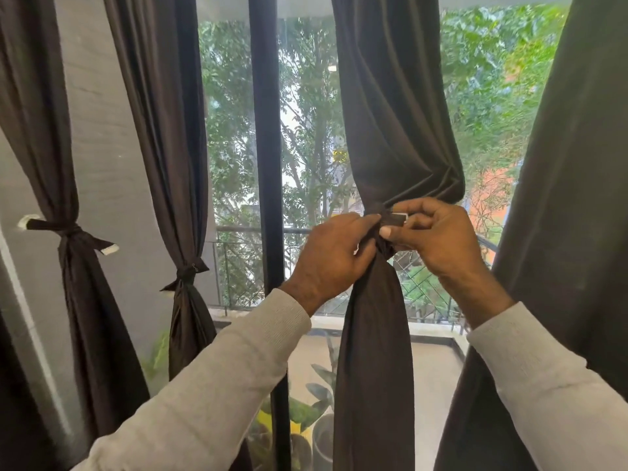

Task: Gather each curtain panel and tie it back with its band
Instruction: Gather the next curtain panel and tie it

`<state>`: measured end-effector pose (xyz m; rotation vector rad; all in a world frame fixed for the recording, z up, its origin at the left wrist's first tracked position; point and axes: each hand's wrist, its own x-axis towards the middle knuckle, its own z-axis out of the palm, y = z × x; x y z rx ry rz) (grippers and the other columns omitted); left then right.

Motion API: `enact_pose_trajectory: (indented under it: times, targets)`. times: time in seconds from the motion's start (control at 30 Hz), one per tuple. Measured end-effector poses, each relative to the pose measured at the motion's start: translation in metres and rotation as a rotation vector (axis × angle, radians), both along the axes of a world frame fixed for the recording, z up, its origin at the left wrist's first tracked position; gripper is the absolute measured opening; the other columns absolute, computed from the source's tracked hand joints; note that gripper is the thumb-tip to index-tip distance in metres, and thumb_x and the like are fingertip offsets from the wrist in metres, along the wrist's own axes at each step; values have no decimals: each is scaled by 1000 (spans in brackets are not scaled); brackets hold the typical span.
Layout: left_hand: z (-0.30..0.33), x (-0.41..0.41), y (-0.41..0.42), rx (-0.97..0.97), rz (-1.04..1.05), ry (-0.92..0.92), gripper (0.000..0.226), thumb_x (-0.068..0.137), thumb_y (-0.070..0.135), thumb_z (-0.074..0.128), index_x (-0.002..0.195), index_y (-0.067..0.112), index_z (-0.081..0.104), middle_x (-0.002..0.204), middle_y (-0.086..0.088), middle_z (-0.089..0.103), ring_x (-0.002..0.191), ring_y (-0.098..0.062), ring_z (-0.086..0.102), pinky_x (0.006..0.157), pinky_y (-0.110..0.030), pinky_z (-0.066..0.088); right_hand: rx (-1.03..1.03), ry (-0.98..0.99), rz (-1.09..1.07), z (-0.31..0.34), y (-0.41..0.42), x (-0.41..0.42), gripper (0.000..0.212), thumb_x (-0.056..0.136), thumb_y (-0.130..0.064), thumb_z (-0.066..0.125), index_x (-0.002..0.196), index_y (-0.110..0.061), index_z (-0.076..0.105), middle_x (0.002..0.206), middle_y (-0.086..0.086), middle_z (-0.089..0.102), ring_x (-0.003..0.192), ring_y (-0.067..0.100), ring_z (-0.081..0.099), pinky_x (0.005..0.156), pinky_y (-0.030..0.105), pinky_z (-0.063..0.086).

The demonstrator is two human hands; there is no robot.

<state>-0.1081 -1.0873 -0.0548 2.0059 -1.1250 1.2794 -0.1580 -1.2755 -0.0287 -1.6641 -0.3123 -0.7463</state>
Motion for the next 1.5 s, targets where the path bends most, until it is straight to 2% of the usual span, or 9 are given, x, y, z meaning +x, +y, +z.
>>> enact_pose_trajectory:
  times: [0.13,0.3,0.7,0.9,1.03,1.2,1.3,1.37,1.5]
  targets:
    - [4,-1,1,58,-33,33,28,96,15,70,122,8,68,94,-6,63,83,-21,54,77,-45,51,-118,-39,-18,1,-6,-7,21,75,0,92,90,-9,81,81,11,80,70,25,77,72,37,66]
    - [3,-13,0,57,-91,30,58,95,16,72,151,16,55,98,-2,73,82,-19,65,79,-35,57,-123,20,23,1,-12,-8,16,81,-3,88,96,-5,82,84,14,81,72,27,77,68,35,64]
    - [11,1,-9,33,-127,292,23,93,23,66,107,13,82,92,-2,69,86,-21,63,80,-39,53,-139,-44,27,-4,-21,1,13,88,6,78,98,-2,78,88,30,75,69,34,71,66,38,64]
    - [22,8,-12,9,-117,665,12,95,18,74,97,13,85,82,-2,79,71,-15,68,78,-42,63,-222,-91,26,-4,-23,6,14,89,7,77,98,-4,76,87,33,72,71,33,69,70,44,62]
    - [32,-5,-15,-80,-174,954,22,99,11,71,79,2,75,73,-7,64,67,-17,56,71,-35,48,-226,-73,34,-5,-26,12,11,92,6,74,102,1,74,91,35,72,76,41,70,79,55,62]
    - [36,-19,-13,-189,-558,1475,41,101,9,54,64,19,66,72,0,60,69,-15,57,71,-35,44,-274,-62,102,-9,-28,9,12,96,4,70,97,-6,74,88,24,72,77,24,67,75,35,60]
    - [32,-17,-11,-145,-633,1492,44,97,15,57,55,23,68,73,3,60,73,-15,59,73,-35,46,-279,-44,140,-8,-29,9,7,96,3,70,100,-2,73,85,14,73,76,18,69,71,25,59]
    - [30,-13,-10,-44,-602,1426,13,86,21,71,75,20,78,88,-1,70,89,-17,65,82,-37,51,-244,-9,185,-8,-31,11,7,95,4,70,100,-1,73,86,17,72,77,21,69,72,27,59]
    - [26,5,0,133,-463,1134,30,86,21,85,104,-2,77,94,-2,75,90,-16,67,89,-45,55,-152,95,234,-5,-34,13,11,95,7,67,93,-3,71,83,17,68,71,22,65,69,27,58]
